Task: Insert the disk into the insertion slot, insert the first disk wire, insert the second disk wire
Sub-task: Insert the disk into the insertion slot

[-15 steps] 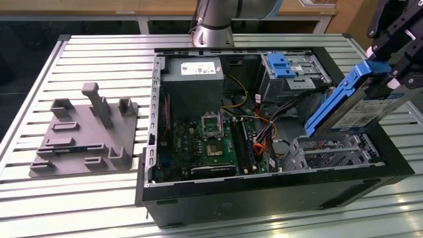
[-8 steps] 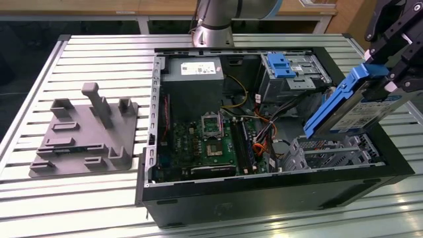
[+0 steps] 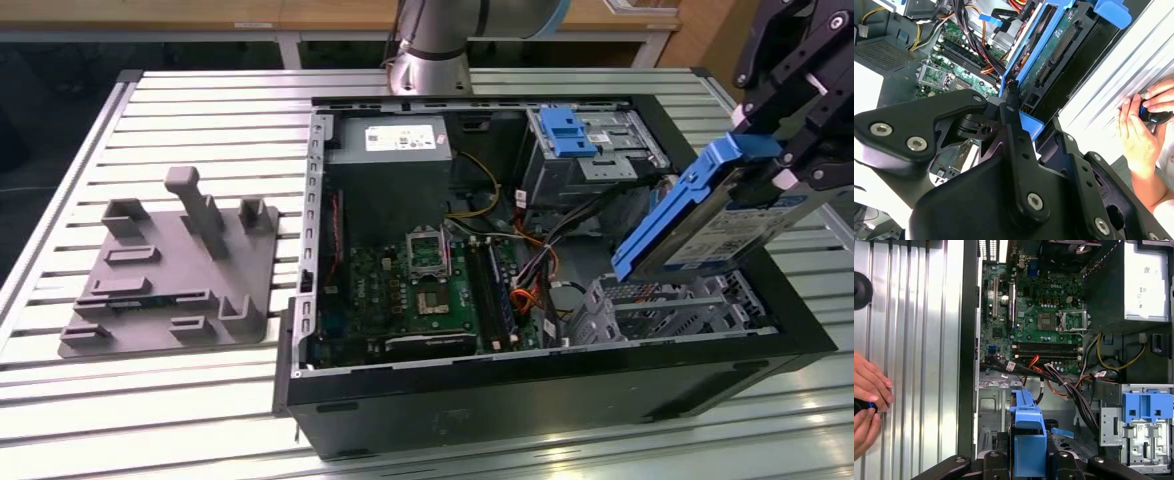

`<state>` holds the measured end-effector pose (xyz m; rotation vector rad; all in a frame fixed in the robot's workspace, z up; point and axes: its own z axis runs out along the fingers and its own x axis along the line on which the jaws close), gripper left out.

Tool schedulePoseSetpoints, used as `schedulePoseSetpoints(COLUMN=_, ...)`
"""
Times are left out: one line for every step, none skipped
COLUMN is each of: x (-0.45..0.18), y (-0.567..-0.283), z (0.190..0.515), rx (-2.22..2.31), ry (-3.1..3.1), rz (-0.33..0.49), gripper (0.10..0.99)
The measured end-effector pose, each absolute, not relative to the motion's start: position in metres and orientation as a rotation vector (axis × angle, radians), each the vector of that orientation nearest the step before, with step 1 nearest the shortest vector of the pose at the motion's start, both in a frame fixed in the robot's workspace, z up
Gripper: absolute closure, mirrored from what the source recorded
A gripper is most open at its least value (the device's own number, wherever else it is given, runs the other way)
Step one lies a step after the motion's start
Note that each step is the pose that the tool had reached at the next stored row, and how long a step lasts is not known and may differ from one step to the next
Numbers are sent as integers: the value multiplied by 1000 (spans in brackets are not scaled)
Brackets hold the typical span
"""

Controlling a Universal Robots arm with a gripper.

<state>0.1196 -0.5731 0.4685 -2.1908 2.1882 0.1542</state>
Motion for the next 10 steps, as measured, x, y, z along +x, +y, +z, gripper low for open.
schedulePoseSetpoints(x=120, y=-573, z=468, rx=-2191, ry=2188, rz=154, gripper=722)
schedulePoseSetpoints(x=120, y=-573, z=468, rx=-2191, ry=2188, rz=154, gripper=722)
schedulePoseSetpoints(x=120, y=-573, z=468, rx=-2191, ry=2188, rz=154, gripper=722)
schedulePoseSetpoints(x=120, y=-573, z=468, rx=-2191, ry=2188, rz=154, gripper=722)
schedulePoseSetpoints(x=120, y=-573, z=468, rx=-2191, ry=2188, rz=154, gripper=722)
schedulePoseSetpoints(x=120, y=-573, z=467, rx=-2191, ry=2188, rz=154, gripper=722)
schedulePoseSetpoints(x=120, y=-573, z=467, rx=-2191, ry=2188, rz=154, gripper=722)
schedulePoseSetpoints(x=120, y=-573, z=467, rx=-2191, ry=2188, rz=154, gripper=722)
schedulePoseSetpoints(x=120, y=-573, z=466, rx=-2191, ry=2188, rz=154, gripper=722)
schedulePoseSetpoints(x=120, y=-573, z=466, rx=-2191, ry=2188, rz=154, gripper=722)
